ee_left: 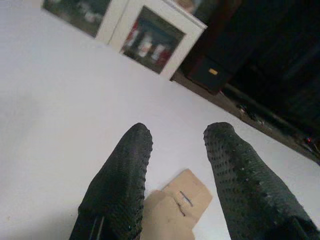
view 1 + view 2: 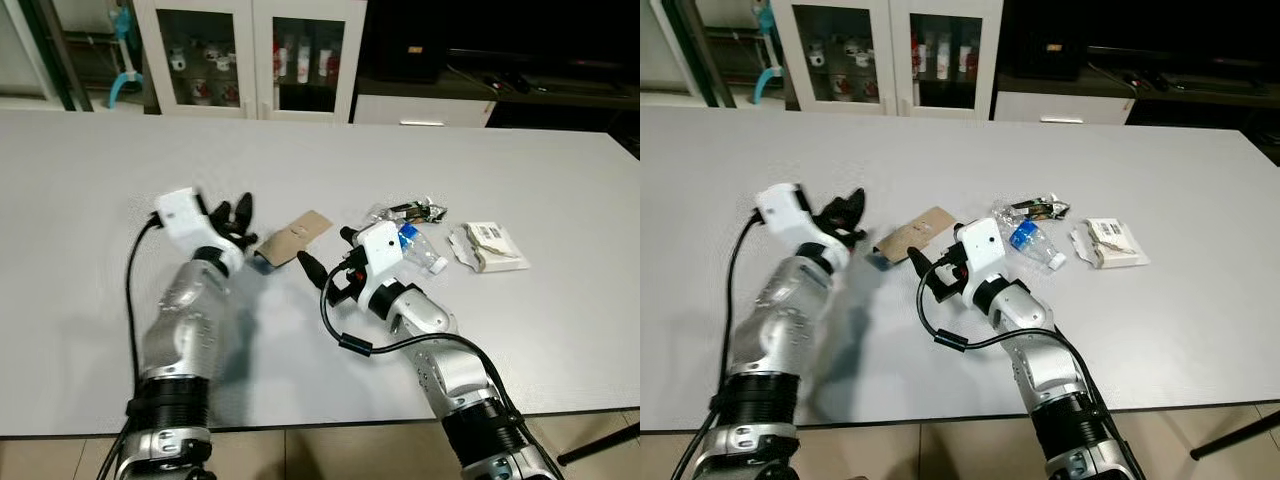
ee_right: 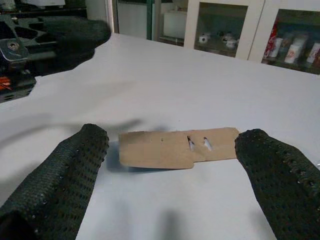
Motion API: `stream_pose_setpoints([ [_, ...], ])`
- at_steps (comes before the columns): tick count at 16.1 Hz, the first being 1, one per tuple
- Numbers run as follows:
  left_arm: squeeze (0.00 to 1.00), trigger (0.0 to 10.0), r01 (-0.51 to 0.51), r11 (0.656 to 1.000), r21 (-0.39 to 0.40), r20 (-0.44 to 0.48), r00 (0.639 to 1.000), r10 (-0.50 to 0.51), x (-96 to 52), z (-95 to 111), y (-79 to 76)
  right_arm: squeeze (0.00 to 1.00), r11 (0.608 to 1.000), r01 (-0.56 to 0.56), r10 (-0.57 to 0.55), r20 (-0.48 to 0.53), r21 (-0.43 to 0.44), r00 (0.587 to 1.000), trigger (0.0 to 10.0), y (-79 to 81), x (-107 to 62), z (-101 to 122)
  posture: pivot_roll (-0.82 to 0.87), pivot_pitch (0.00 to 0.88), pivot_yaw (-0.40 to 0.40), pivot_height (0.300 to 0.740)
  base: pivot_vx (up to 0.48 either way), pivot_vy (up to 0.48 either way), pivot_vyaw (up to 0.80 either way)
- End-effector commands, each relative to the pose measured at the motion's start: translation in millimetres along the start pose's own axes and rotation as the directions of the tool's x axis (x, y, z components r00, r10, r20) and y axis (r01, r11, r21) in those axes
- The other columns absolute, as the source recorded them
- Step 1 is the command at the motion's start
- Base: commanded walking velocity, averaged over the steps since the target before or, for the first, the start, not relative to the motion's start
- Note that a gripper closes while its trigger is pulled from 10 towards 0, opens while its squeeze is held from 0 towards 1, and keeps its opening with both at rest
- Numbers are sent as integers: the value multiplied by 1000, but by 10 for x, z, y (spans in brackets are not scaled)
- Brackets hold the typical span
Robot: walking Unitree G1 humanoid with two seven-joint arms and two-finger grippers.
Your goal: Picking trash to rubbish bin
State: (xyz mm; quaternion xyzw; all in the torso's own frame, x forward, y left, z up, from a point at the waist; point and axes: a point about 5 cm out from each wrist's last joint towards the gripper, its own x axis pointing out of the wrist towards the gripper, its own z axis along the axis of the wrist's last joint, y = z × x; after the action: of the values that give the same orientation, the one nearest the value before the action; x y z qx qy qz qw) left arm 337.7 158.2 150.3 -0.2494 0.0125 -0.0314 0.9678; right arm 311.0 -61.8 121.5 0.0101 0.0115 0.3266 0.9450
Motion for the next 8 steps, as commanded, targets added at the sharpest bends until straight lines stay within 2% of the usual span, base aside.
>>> stream_pose_setpoints([
  [1, 0, 10000, -37, 999, -31, -22, 999, 36, -40, -5, 59, 0, 1000, 6, -6, 2, 1, 1000, 10000, -27, -24, 20, 3, 34, -57, 740, 0, 0, 0],
  [4, 0, 10000, -94, 995, -35, -68, 994, 91, -136, -40, 160, 0, 1000, -2, 2, -2, 7, 1000, 10000, -23, -33, 22, 5, 36, -56, 740, 0, 0, 0],
  [5, 0, 10000, -111, 991, -69, -77, 991, 105, -153, -35, 165, 0, 1000, -7, 7, -2, 6, 1000, 10000, -18, -36, 25, 6, 36, -56, 740, 0, 0, 0],
  [7, 0, 10000, -245, 962, -121, -173, 959, 222, -227, -71, 235, 0, 1000, -14, 14, -6, 4, 1000, 10000, -8, -45, 21, 8, 36, -55, 740, 0, 0, 0],
  [8, 0, 10000, -262, 950, -169, -189, 955, 230, -249, -83, 234, 0, 1000, -17, 17, -9, 4, 1000, 10000, -7, -49, 15, 9, 34, -55, 740, 0, 0, 0],
])
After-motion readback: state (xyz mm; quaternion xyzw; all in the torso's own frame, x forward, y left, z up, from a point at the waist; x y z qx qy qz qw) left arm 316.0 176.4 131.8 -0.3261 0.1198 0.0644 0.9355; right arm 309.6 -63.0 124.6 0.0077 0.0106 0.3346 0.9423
